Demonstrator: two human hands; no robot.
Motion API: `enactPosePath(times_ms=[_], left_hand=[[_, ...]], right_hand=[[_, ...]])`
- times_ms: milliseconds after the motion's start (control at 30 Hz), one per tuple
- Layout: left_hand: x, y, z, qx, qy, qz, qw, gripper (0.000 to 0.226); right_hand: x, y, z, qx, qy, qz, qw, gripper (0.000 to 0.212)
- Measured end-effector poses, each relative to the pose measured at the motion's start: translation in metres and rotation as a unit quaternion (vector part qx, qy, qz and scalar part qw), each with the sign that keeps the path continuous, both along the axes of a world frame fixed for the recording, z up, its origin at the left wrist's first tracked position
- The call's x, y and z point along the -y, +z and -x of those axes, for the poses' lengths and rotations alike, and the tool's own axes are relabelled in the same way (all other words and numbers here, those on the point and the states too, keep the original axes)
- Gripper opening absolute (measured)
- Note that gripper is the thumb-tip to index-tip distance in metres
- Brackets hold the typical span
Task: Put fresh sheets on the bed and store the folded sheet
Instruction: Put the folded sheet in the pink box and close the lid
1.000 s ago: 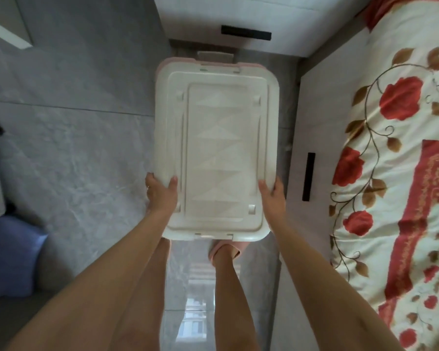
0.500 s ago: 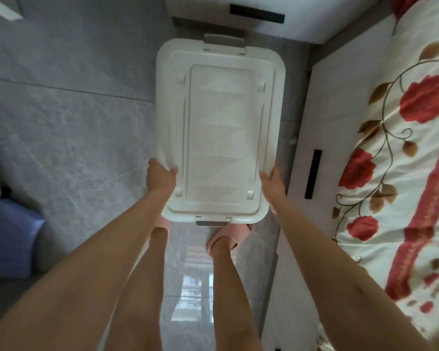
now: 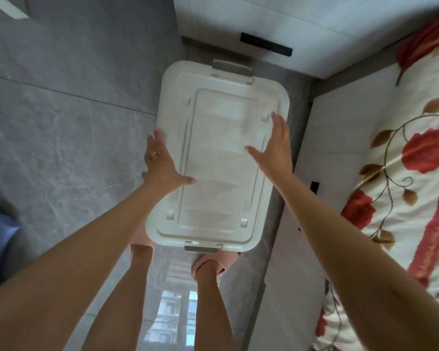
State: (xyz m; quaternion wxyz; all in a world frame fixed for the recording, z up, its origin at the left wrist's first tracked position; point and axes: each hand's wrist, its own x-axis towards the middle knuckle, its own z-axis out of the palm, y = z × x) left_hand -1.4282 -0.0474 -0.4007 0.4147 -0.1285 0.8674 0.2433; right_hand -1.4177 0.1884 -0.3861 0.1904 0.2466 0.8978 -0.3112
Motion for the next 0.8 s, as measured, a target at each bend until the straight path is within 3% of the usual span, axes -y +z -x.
enactPosePath(times_ms=[133,333,467,633,700,800], left_hand=[[-0.012,-0.01,0.022,0.017,-0.031,0.051,0.998,0.155],[-0.011,-0.022,0.033,0.028,-0.041,0.094,0.994,0.159],[-0.013,-0.025,0.032,0.018,-0.039,0.11,0.993,0.162],[-0.013,-0.023,0.033,0.026,-0.034,0.114,0.993,0.162],[-0.014,-0.024,0.033,0.02,-0.032,0.113,0.993,0.163],[-0.014,-0.023,0.033,0.019,-0.031,0.115,0.993,0.162]], right_hand=[[0.0,-0.013,0.095,-0.049,0.066,-0.003,0.997,0.1],[0.0,-0.037,0.171,0.14,0.146,0.022,0.979,0.113],[-0.002,-0.036,0.18,0.108,0.183,0.023,0.977,0.088],[-0.002,-0.042,0.167,0.018,0.136,0.034,0.99,0.048],[0.001,-0.039,0.166,0.01,0.16,0.026,0.987,0.049],[0.003,-0.038,0.172,0.074,0.247,-0.022,0.966,0.059]])
